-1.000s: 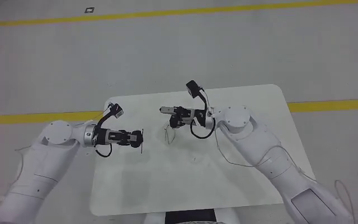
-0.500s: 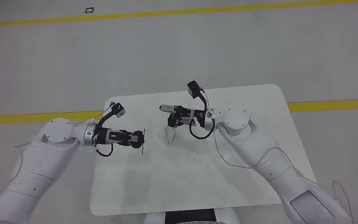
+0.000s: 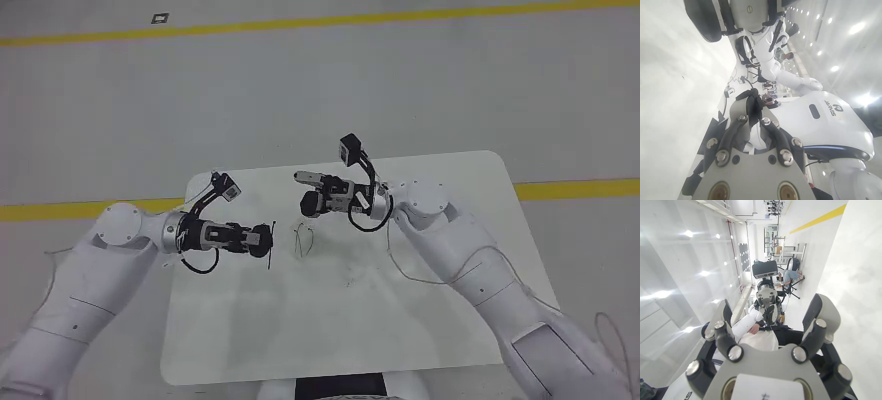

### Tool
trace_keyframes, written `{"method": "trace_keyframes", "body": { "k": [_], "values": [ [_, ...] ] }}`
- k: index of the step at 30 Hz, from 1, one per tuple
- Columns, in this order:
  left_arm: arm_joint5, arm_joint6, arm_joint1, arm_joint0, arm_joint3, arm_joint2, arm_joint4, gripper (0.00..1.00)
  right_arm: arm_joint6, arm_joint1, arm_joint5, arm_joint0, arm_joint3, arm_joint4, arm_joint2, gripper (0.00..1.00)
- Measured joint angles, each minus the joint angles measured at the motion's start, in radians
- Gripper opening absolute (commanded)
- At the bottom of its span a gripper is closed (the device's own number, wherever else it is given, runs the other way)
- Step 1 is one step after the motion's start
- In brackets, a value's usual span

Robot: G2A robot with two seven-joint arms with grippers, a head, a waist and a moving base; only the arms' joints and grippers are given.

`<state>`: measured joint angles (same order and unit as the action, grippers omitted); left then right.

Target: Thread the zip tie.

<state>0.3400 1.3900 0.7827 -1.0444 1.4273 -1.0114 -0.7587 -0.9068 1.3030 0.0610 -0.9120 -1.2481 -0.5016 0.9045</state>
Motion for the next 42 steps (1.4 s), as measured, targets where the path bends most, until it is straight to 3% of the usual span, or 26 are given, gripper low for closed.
{"method": "trace_keyframes", "body": {
  "k": [4, 11, 22, 34, 37, 39, 42],
  "values": [
    [0.0, 0.0, 0.02, 0.022, 0.002, 0.018, -0.023, 0.0, -0.015, 0.0, 0.006, 0.004, 0.008, -0.009, 0.006, 1.0],
    [-0.001, -0.019, 0.02, 0.017, 0.01, 0.019, -0.011, 0.0, -0.014, 0.0, -0.001, -0.004, -0.006, -0.008, 0.005, 1.0],
    [0.0, 0.0, 0.03, 0.033, -0.021, 0.003, -0.039, 0.0, -0.189, 0.008, -0.031, 0.045, 0.033, -0.065, -0.009, 1.0],
    [0.0, 0.0, 0.031, 0.035, -0.022, 0.006, -0.035, 0.0, -0.161, 0.008, -0.033, 0.023, -0.001, -0.074, -0.002, 1.0],
    [0.0, 0.0, 0.031, 0.035, -0.022, 0.006, -0.035, 0.0, -0.167, 0.009, -0.035, 0.027, 0.0, -0.074, -0.002, 0.58],
    [0.0, 0.0, 0.031, 0.035, -0.022, 0.006, -0.035, 0.0, -0.175, 0.01, -0.038, 0.031, 0.002, -0.075, -0.003, 0.5],
    [0.0, 0.0, 0.031, 0.035, -0.022, 0.006, -0.035, 0.0, -0.19, 0.011, -0.051, 0.036, 0.007, -0.076, -0.007, 0.47]
  ]
}}
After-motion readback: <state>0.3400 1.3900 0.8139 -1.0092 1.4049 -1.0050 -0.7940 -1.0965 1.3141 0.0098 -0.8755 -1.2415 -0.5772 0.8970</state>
